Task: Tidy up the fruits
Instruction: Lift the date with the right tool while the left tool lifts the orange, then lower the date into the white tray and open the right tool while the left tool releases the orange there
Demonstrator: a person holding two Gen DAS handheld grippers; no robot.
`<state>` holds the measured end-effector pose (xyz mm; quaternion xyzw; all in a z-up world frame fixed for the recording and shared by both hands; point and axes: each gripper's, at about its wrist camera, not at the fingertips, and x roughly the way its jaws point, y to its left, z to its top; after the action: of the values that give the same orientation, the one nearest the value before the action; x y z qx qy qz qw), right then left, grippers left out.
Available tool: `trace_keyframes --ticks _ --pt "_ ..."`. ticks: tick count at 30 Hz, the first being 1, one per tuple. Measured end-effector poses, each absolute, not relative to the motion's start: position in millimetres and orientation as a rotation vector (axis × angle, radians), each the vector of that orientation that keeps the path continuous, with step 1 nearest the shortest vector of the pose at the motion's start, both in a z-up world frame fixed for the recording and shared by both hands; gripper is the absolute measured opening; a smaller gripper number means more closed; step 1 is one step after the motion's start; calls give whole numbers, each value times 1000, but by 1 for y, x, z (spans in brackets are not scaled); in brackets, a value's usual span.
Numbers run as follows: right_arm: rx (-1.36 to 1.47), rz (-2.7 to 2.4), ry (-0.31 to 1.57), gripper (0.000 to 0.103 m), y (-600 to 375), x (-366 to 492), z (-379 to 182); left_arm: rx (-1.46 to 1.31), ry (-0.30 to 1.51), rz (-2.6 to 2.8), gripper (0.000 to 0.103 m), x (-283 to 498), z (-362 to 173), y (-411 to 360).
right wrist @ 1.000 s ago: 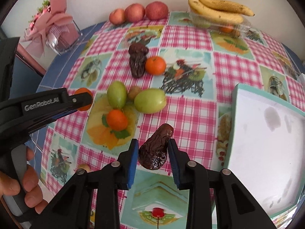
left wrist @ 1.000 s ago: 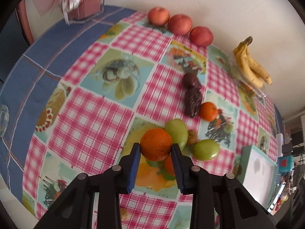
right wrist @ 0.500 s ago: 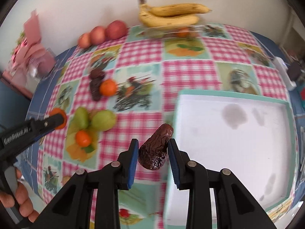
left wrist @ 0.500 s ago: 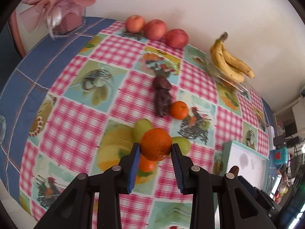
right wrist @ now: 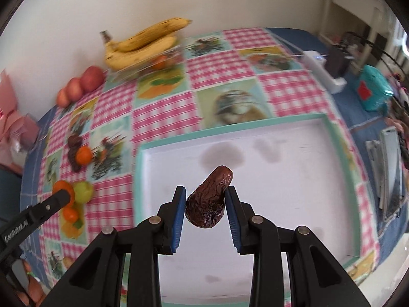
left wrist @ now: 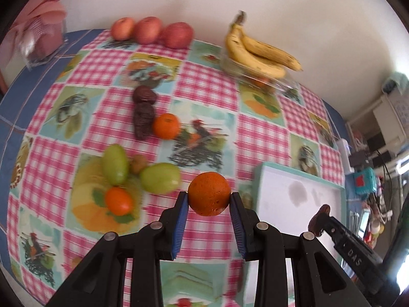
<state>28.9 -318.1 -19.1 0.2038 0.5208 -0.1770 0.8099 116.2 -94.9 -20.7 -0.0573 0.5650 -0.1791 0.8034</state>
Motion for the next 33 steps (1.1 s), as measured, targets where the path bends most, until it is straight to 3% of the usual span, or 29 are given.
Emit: trace_keyframes --ticks 20,33 --pt "466 -583 1022 33 -393 -23 3 81 1229 -584 35 61 -31 -210" --pt "499 -572 1094 33 -400 -18 -28 123 1299 -603 35 53 -62 -233"
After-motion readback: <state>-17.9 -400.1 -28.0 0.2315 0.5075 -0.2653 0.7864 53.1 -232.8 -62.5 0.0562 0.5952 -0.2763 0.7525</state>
